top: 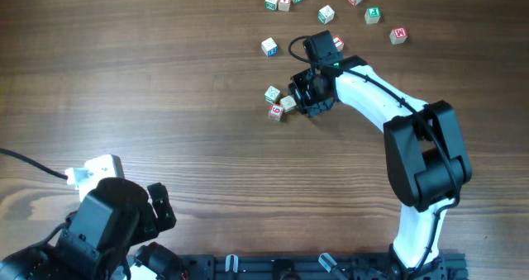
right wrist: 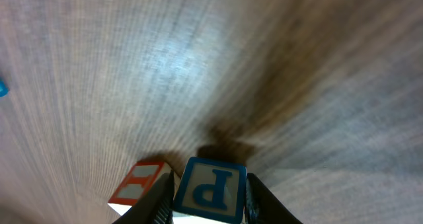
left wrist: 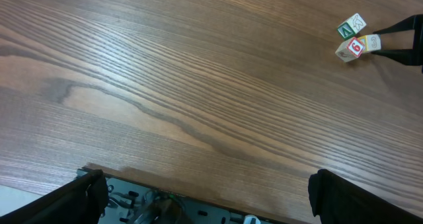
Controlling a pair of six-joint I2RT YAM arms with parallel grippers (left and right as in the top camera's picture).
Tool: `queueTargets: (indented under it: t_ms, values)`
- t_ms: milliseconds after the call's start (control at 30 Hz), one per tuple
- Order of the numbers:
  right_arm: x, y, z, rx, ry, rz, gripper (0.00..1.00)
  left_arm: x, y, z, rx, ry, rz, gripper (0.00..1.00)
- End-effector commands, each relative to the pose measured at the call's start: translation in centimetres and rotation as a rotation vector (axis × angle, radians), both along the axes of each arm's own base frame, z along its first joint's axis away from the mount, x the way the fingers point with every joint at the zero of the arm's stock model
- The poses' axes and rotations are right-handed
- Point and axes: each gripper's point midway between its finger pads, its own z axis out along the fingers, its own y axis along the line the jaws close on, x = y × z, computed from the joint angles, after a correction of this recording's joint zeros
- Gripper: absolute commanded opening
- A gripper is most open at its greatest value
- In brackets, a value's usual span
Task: Form a circle
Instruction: 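Lower the P block beside the 6 block and open the right gripper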
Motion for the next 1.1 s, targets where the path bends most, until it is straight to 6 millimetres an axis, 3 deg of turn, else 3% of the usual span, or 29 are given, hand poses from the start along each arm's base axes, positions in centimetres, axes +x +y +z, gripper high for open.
queueTargets:
  t_ms: [0,400,567,700,900,967,1067]
  values:
    - [-0.6,-0.6,-1.1,-0.003,0.069,-0.07,0.31,0.0,0.1,0.0,-0.007,0.0,0.015,1.0]
    - [0.4,-1.9,-1.0,-0.045,0.053,-0.151,0.3,0.0,0.1,0.0,-0.007,0.0,0.015,1.0]
    - [0.7,-2.5,-0.6,-0.085,0.044,-0.159,0.48,0.0,0.1,0.0,-0.007,0.0,0.015,1.0]
    - [0.9,-3.6,0.8,-0.165,0.046,-0.152,0.64,0.0,0.1,0.0,-0.007,0.0,0.015,1.0]
    - [0.7,-4.8,1.5,-0.229,0.049,-0.166,0.77,0.0,0.1,0.0,-0.007,0.0,0.015,1.0]
    - [0.5,-5.1,1.4,-0.251,0.053,-0.151,0.89,0.0,0.1,0.0,-0.007,0.0,0.015,1.0]
    - [0.6,-5.1,1.4,-0.267,0.025,-0.06,0.89,0.0,0.1,0.0,-0.007,0.0,0.015,1.0]
